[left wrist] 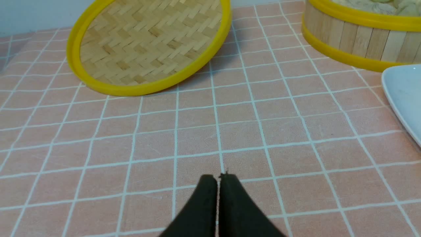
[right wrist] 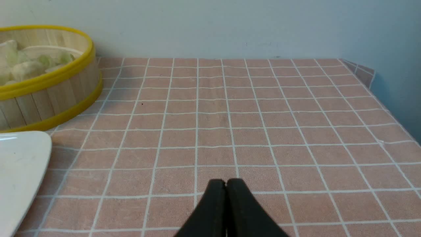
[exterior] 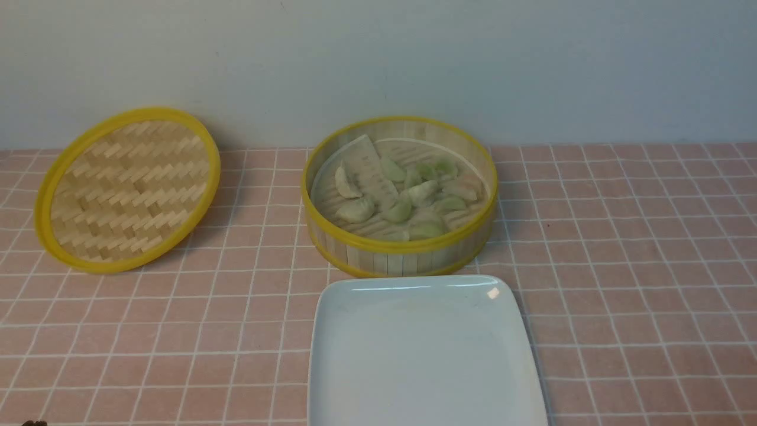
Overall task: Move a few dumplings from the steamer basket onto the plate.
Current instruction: Use the left arm to grab a dumpling from the steamer
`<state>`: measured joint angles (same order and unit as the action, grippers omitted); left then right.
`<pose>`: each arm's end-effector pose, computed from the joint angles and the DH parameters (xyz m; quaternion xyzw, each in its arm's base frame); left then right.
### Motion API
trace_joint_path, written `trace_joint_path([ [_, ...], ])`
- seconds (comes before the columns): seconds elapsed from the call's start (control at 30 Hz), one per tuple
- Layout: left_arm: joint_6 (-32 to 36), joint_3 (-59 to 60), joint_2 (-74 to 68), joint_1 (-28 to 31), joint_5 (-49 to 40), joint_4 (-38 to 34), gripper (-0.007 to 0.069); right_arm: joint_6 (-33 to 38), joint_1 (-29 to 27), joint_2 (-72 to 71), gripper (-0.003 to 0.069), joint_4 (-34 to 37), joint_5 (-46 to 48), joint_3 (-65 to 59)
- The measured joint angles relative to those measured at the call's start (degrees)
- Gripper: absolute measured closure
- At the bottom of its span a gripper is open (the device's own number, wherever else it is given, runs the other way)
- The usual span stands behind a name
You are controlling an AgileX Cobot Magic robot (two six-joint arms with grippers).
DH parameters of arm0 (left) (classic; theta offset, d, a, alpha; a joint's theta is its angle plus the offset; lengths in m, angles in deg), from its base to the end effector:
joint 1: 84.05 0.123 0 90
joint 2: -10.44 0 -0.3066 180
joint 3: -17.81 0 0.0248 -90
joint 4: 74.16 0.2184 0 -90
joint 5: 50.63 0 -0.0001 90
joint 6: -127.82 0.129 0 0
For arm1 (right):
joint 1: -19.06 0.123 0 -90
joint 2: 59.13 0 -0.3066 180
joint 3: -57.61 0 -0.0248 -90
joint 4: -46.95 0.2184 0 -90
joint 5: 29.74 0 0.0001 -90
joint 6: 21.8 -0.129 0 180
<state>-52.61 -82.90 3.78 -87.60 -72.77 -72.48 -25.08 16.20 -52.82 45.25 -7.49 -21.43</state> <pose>0.0342 -0.0007 0.1586 0.0298 0.8089 -0.0079 0.5872 0.0337 -0.0031 0.1600 0.0355 0.8061 -0.0105 0.5906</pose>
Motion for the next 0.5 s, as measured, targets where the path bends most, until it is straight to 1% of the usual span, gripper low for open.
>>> trace_joint_path([
  [0.5, 0.00, 0.00, 0.00, 0.00, 0.00, 1.06, 0.0631, 0.00, 0.00, 0.00, 0.0669, 0.00, 0.00, 0.00],
])
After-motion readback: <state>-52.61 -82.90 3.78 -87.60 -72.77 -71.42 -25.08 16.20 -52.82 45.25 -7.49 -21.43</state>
